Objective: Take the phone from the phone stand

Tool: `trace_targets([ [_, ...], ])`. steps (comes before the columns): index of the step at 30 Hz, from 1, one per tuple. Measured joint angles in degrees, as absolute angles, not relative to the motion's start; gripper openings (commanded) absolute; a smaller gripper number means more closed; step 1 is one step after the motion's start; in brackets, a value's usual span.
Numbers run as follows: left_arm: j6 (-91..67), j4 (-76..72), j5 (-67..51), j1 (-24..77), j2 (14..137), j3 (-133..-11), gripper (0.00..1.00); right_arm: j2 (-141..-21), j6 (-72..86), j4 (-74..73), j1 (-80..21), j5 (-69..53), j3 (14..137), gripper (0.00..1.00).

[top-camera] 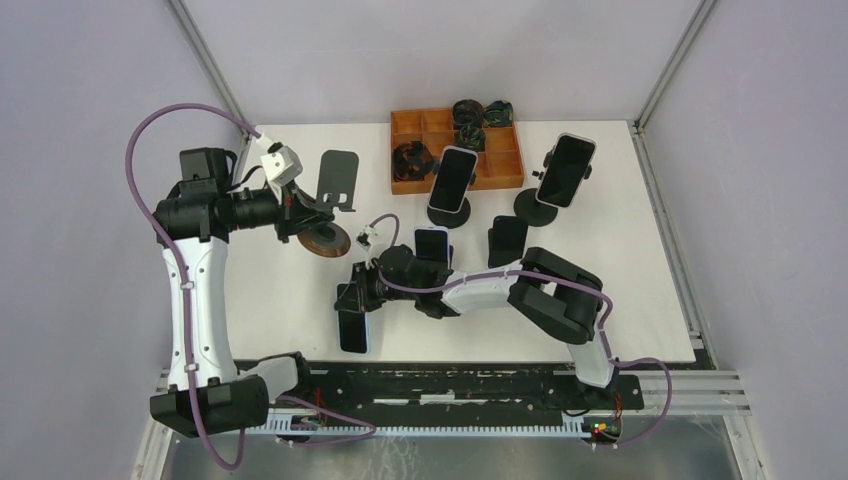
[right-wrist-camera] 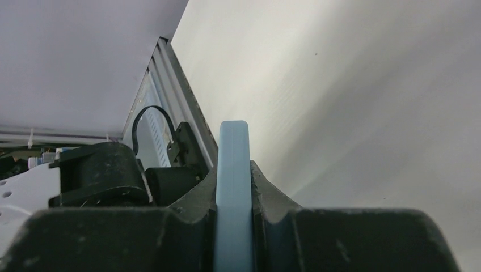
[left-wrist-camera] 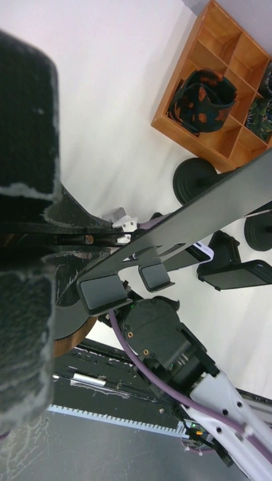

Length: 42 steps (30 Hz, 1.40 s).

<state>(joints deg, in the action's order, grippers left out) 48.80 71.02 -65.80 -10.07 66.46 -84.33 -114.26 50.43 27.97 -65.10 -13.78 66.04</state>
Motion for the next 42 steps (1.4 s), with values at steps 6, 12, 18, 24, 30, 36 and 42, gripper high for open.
trace_targets([
  [6, 48.88, 71.05, -67.99, -10.07, 66.3, -84.14, 0.02, -117.25, 53.08, 30.63, -64.86, -11.42, 65.73, 0.07],
  [12, 50.33, 71.79, -68.55, -10.07, 66.26, -83.46, 0.02, -117.69, 53.52, 29.67, -64.82, -8.4, 65.71, 0.38],
  [18, 52.31, 74.26, -70.3, -10.07, 66.54, -83.46, 0.02, -117.69, 52.75, 26.94, -64.75, -4.36, 64.77, 0.69],
  [24, 54.0, 76.16, -70.78, -10.07, 67.77, -83.5, 0.02, -117.45, 50.92, 23.44, -64.77, -1.78, 64.93, 0.98],
  [30, 54.76, 76.66, -71.07, -10.07, 67.9, -83.61, 0.02, -114.67, 47.0, 18.26, -64.73, 2.81, 65.82, 0.98],
  [36, 55.09, 76.84, -71.11, -10.07, 67.9, -83.85, 0.02, -113.73, 41.19, 14.83, -63.96, 2.61, 69.6, 0.98],
  [42, 55.09, 77.19, -71.24, -10.07, 67.9, -85.01, 0.02, -110.56, 34.76, 12.16, -63.24, 0.99, 74.04, 0.98],
])
